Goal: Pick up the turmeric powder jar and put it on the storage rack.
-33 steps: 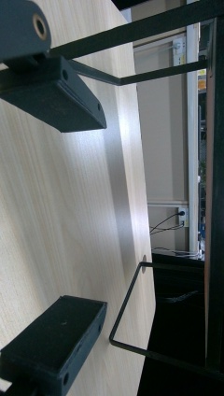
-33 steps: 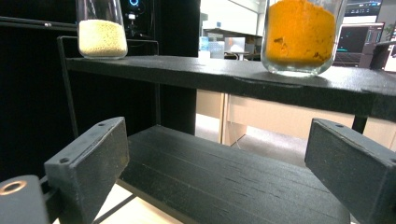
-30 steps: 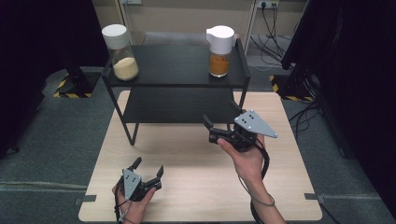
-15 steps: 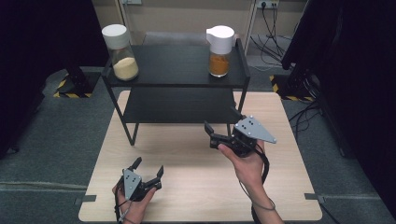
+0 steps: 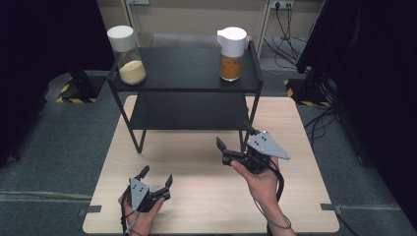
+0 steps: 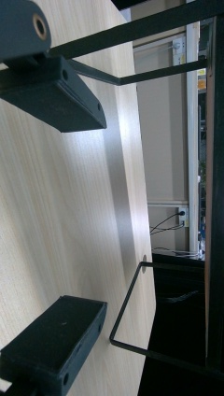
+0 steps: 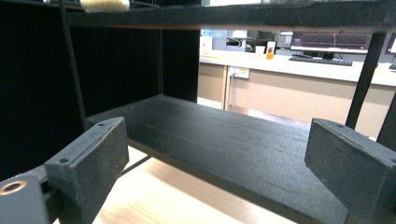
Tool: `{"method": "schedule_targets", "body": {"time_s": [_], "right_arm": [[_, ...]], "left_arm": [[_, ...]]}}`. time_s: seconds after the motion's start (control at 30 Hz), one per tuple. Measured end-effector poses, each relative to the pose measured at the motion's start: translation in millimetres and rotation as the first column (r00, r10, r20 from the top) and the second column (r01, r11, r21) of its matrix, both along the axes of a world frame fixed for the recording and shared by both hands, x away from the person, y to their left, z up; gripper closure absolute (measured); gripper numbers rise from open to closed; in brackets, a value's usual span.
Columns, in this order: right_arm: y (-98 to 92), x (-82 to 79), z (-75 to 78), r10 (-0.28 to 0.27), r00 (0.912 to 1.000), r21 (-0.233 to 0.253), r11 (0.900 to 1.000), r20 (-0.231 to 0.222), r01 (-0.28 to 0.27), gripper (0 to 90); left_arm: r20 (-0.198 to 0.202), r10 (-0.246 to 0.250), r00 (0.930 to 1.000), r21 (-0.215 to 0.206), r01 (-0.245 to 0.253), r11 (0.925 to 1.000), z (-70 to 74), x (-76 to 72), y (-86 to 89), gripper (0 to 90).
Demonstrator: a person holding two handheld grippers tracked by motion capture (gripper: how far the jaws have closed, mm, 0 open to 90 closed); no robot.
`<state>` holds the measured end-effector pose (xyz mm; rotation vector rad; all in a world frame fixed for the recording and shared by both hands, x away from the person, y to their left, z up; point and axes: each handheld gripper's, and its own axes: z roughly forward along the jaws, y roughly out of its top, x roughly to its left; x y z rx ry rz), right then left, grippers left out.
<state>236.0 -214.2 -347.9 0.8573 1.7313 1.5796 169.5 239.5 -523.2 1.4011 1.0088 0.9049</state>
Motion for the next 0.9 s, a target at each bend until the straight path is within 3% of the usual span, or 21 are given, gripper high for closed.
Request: {"method": "schedule_targets", "body": {"time_s": [0.9], "right_arm": [[-14.6, -10.1, -43.1, 0.012, 0.9941, -0.07, 0.997, -0.108, -0.02, 6.5]], "left_arm": [[0.002, 0.001, 1.0, 0.002, -0.001, 1.0, -0.2, -0.3, -1.0, 10.5]]}}
